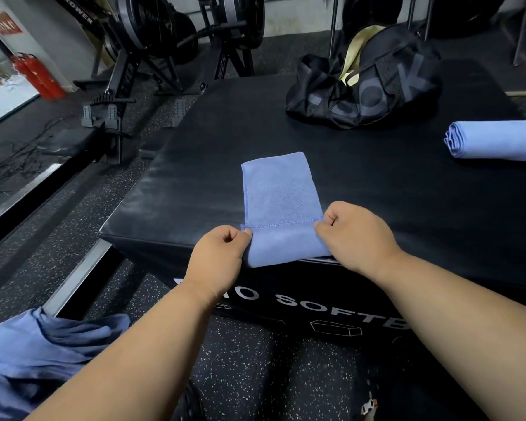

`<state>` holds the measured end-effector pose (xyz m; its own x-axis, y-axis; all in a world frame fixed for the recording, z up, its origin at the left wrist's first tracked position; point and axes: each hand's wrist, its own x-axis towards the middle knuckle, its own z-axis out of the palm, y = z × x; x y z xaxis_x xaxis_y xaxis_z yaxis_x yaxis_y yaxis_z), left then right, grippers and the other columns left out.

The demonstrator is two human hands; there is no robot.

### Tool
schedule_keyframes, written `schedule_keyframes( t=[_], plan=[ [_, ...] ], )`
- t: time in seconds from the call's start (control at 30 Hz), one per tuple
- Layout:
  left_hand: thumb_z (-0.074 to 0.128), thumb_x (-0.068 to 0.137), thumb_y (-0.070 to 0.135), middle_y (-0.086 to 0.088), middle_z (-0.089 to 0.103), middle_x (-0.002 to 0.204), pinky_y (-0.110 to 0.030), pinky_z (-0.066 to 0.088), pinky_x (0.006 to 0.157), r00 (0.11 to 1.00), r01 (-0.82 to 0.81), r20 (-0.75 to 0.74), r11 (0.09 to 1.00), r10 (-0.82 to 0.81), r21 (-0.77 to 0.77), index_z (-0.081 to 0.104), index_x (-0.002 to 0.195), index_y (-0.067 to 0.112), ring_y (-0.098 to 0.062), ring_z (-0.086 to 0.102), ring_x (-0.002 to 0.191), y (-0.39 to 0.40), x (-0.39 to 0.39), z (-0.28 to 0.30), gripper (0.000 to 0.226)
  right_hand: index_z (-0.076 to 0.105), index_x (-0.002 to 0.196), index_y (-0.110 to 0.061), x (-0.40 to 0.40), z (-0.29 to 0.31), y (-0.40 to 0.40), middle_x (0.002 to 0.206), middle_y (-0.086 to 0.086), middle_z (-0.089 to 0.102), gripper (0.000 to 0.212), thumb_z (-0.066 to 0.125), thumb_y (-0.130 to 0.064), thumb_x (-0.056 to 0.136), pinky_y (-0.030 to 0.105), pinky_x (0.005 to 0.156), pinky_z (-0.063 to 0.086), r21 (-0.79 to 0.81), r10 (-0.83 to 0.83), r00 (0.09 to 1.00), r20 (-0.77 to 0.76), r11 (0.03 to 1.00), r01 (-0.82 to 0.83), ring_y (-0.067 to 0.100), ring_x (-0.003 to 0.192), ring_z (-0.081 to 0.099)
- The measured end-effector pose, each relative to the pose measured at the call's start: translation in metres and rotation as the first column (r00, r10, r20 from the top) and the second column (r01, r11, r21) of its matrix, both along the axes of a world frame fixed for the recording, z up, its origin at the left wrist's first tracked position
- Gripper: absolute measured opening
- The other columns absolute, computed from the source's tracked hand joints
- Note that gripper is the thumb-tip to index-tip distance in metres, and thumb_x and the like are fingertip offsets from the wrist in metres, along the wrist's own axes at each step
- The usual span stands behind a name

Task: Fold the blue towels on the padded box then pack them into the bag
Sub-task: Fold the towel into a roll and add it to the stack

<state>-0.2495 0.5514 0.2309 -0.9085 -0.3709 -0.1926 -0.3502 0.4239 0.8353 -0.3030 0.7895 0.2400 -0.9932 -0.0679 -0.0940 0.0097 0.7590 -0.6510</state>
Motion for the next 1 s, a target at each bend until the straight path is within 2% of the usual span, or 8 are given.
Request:
schedule_keyframes(
  t=[0.2,0.37,0.5,0.67,0.73,0.8,0.9,1.0],
  plan=[
    [0.066,0.096,0.044,0.012,0.045,0.058,-0.030,0.036,0.060,1.000,-0.015,0.027,1.000,0.016,-0.025,0.048,0.069,0.019,-0.010,0.038,0.055,0.001,-0.003,0.001,0.041,0.057,0.081,-0.019,-0.001,0.001,0.001,0.077,-0.005,0.063,0.015,0.055,-0.033,0.087,0.032,0.059,0.037,0.032,0.022,1.000,0.010,0.999,-0.022,0.016,0.074,0.057],
    [0.074,0.090,0.042,0.012,0.061,0.068,-0.032,0.046,0.065,0.994,-0.078,-0.089,0.980,0.062,-0.181,0.057,0.090,0.028,-0.009,0.056,0.063,0.010,0.004,0.004,0.022,0.051,0.082,-0.024,-0.001,-0.003,0.003,0.074,-0.009,0.060,0.018,0.062,-0.036,0.090,0.030,0.058,0.034,0.024,0.028,0.997,-0.065,0.999,-0.027,0.010,0.070,0.054],
    [0.076,0.091,0.021,0.019,0.066,0.105,-0.026,0.049,0.092,0.909,0.110,-0.313,0.885,-0.274,-0.453,0.071,0.096,0.036,-0.002,0.061,0.104,0.003,0.006,0.003,0.017,0.048,0.076,-0.023,-0.003,-0.006,0.012,0.065,-0.007,0.055,0.026,0.068,-0.034,0.089,0.033,0.058,0.039,-0.066,0.069,0.991,-0.113,0.995,-0.077,0.012,0.063,0.049],
    [0.064,0.102,0.023,0.023,0.062,0.140,-0.018,0.033,0.114,0.850,0.322,-0.181,0.760,-0.495,-0.565,0.078,0.116,0.041,-0.007,0.046,0.133,-0.006,0.008,-0.005,0.027,0.066,0.089,-0.038,-0.001,-0.012,0.023,0.093,-0.013,0.060,0.011,0.070,-0.028,0.093,0.027,0.073,0.046,-0.134,0.187,0.969,-0.162,0.969,-0.209,0.004,0.081,0.056],
    [0.061,0.102,0.036,0.025,0.056,0.147,-0.023,0.030,0.119,0.840,0.391,-0.112,0.735,-0.531,-0.553,0.073,0.129,0.040,-0.005,0.040,0.138,-0.011,0.011,-0.004,0.030,0.074,0.099,-0.041,-0.001,-0.014,0.026,0.104,-0.016,0.057,0.019,0.069,-0.024,0.096,0.019,0.080,0.046,-0.158,0.235,0.952,-0.197,0.951,-0.267,0.002,0.089,0.058],
    [0.062,0.094,0.056,0.021,0.052,0.153,-0.032,0.030,0.123,0.798,0.441,-0.053,0.642,-0.600,-0.627,0.066,0.139,0.039,-0.011,0.038,0.143,-0.018,0.012,-0.002,0.048,0.078,0.108,-0.041,-0.002,-0.016,0.030,0.118,-0.020,0.055,0.022,0.067,-0.023,0.099,0.013,0.086,0.041,-0.105,0.311,0.920,-0.237,0.934,-0.343,0.002,0.100,0.056],
    [0.072,0.083,0.066,0.012,0.048,0.158,-0.041,0.034,0.122,0.741,0.456,0.045,0.454,-0.670,-0.765,0.060,0.145,0.036,-0.024,0.042,0.144,-0.028,0.011,-0.004,0.070,0.075,0.120,-0.045,-0.004,-0.013,0.037,0.146,-0.024,0.049,0.028,0.063,-0.046,0.094,0.012,0.102,0.031,0.044,0.453,0.859,-0.237,0.889,-0.457,0.000,0.120,0.046],
    [0.084,0.082,0.039,0.010,0.060,0.144,-0.039,0.046,0.110,0.744,0.407,-0.025,0.481,-0.668,-0.777,0.068,0.135,0.031,-0.024,0.056,0.123,-0.029,0.008,-0.005,0.056,0.068,0.130,-0.050,-0.006,-0.010,0.044,0.151,-0.027,0.050,0.063,0.061,-0.078,0.074,0.015,0.111,0.031,0.146,0.559,0.817,-0.139,0.828,-0.541,0.000,0.124,0.048]
  ],
)
